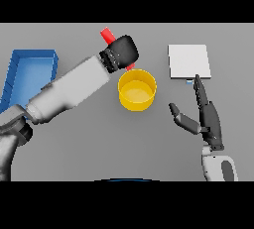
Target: Pick up the red beaker and tilt it to pour out 1 green nut into yellow bowl. Pick up the yellow bowl and place it on the metallic measuring scale.
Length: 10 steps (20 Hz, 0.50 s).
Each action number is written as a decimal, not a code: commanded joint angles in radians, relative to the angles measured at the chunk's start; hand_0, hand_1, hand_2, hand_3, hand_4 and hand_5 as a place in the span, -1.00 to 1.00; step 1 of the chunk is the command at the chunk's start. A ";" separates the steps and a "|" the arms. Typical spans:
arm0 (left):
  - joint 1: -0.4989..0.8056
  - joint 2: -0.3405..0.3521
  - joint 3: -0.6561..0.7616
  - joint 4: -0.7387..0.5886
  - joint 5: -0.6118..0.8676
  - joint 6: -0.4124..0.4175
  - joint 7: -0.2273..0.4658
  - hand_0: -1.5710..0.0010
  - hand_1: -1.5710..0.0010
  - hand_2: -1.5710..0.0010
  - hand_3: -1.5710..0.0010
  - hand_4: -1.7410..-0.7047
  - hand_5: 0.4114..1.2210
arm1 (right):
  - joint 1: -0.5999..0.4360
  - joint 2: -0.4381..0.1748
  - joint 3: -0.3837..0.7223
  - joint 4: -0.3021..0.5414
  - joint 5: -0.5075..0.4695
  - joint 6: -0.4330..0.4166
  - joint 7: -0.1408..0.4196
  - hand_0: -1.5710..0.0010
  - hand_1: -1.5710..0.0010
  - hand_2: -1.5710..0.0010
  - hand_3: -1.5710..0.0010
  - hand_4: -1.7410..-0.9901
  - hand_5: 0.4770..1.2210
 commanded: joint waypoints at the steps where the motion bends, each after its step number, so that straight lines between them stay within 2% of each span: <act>1: -0.008 0.004 -0.020 -0.004 -0.017 -0.008 -0.015 -1.00 -1.00 -1.00 -0.98 -0.99 1.00 | -0.006 -0.004 -0.005 -0.001 -0.008 0.004 0.000 1.00 1.00 1.00 1.00 0.57 -0.76; 6: -0.050 -0.012 -0.106 0.039 -0.109 0.021 -0.062 -1.00 -1.00 -1.00 -0.99 -0.99 1.00 | -0.003 0.006 0.004 0.000 0.005 -0.004 0.014 1.00 1.00 1.00 1.00 0.63 -0.76; 8: -0.062 -0.015 -0.133 0.042 -0.138 0.028 -0.079 -1.00 -1.00 -1.00 -0.99 -0.99 1.00 | 0.002 -0.009 -0.007 0.005 0.001 -0.001 -0.016 1.00 1.00 1.00 1.00 0.61 -0.73; 10: -0.076 -0.012 -0.161 0.037 -0.173 0.030 -0.081 -1.00 -1.00 -1.00 -1.00 -0.98 1.00 | 0.003 -0.004 -0.004 0.010 -0.011 0.010 -0.017 1.00 1.00 1.00 1.00 0.62 -0.72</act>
